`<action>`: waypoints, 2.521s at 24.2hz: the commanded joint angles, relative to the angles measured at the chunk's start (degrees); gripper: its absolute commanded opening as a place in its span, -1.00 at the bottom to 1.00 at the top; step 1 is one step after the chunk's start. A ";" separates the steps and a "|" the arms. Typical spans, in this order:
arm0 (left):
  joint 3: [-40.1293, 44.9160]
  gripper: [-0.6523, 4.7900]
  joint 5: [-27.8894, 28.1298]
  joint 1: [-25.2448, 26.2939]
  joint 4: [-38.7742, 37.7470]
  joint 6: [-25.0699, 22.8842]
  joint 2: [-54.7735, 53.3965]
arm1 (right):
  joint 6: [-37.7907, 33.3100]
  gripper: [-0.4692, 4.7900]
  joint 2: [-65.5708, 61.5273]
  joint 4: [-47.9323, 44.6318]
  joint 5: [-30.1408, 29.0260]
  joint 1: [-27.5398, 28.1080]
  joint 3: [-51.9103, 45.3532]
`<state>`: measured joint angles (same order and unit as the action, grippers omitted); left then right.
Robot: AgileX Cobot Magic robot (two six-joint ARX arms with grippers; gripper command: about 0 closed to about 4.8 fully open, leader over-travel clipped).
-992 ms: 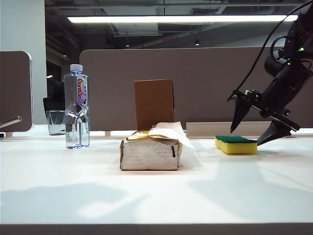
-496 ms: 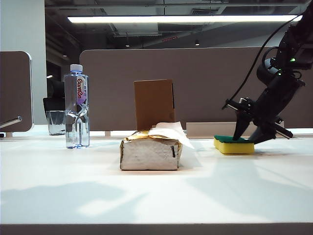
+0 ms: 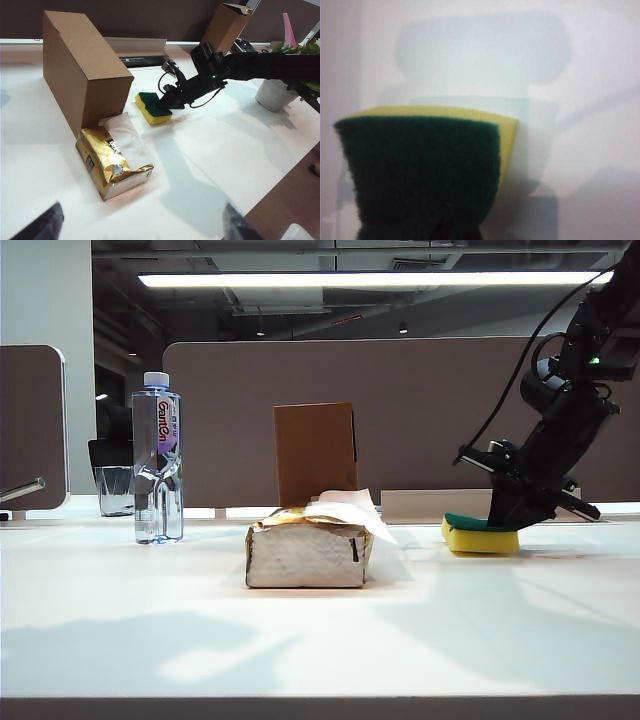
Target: Move the sponge from right to left to wipe the table, avoiding obstacles on the table, and finally reaching the bottle of mineral water.
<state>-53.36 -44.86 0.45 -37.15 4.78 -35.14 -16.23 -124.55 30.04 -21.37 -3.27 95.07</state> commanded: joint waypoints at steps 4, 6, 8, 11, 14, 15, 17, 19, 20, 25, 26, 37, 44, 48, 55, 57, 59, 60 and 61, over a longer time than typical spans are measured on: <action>-1.62 0.72 -0.39 -0.02 0.66 -0.24 0.11 | 2.97 -0.85 -0.07 4.66 3.54 0.22 -0.15; -1.99 0.72 -0.37 -0.02 0.61 -0.24 0.11 | 2.97 -0.85 -0.07 4.98 3.45 0.20 -0.15; -2.19 0.72 -0.39 -0.02 0.55 -0.24 0.11 | 3.02 -0.85 -0.07 5.77 3.50 0.17 -0.15; -2.32 0.72 -0.39 -0.02 0.50 -0.24 0.13 | 4.11 -0.85 -0.04 7.15 3.89 -0.26 -0.15; -2.32 0.72 -0.39 -0.02 0.50 -0.24 0.13 | 4.68 -0.85 -0.04 8.13 4.94 -0.94 -0.33; -2.32 0.72 -0.42 -0.02 0.50 -0.24 0.13 | 4.68 -0.85 0.00 8.26 4.92 -0.98 -0.39; -2.54 0.72 -0.42 -0.02 0.42 -0.24 0.15 | 4.68 -0.85 0.39 8.02 4.96 -1.51 -1.18; -3.13 0.72 -0.39 -0.02 0.37 -0.24 0.15 | 4.66 -0.85 1.70 6.54 5.31 -1.62 -3.30; -3.41 0.72 -0.39 -0.02 0.33 -0.24 0.13 | 4.63 -0.85 2.49 5.53 5.40 -1.62 -4.61; -4.52 0.72 -0.39 -0.02 0.35 -0.24 0.13 | 4.46 -0.85 6.36 2.32 6.25 -1.53 -10.82; -4.63 0.72 -0.39 -0.02 0.35 -0.26 0.13 | 4.46 -0.85 6.97 1.88 6.25 -1.53 -11.85; -5.18 0.72 -0.42 -0.02 -0.37 -0.24 0.15 | 2.29 -0.85 19.76 -8.85 6.25 -1.55 -33.35; -5.18 0.72 -0.42 -0.02 -0.48 -0.26 0.17 | -0.55 -0.85 29.94 -15.19 6.27 -1.55 -47.28; -5.18 0.72 -0.42 -0.02 -0.48 -0.24 0.17 | -0.55 -0.85 33.75 -15.45 6.54 -1.55 -51.39; -5.18 0.72 -0.42 -0.02 -0.48 -0.26 0.17 | -1.92 -0.85 42.53 -15.69 7.74 -1.55 -61.24; -5.18 0.72 -0.42 -0.02 -0.48 -0.24 0.17 | -2.89 -0.85 44.92 -15.67 7.72 -1.55 -64.11; -5.18 0.72 -0.42 -0.02 -0.48 -0.24 0.17 | -3.54 -0.85 47.34 -15.54 7.50 -1.55 -66.60; -5.18 0.72 -0.42 -0.02 -0.48 -0.24 0.24 | -3.82 -0.85 49.05 -15.26 7.50 -1.55 -68.06; -5.18 0.72 -0.42 -0.02 -0.48 -0.24 0.24 | -4.15 -0.85 50.51 -15.02 7.48 -1.55 -69.22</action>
<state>-58.15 -44.91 0.45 -38.00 4.75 -35.03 -19.75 -75.35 7.88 -14.79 -4.75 28.45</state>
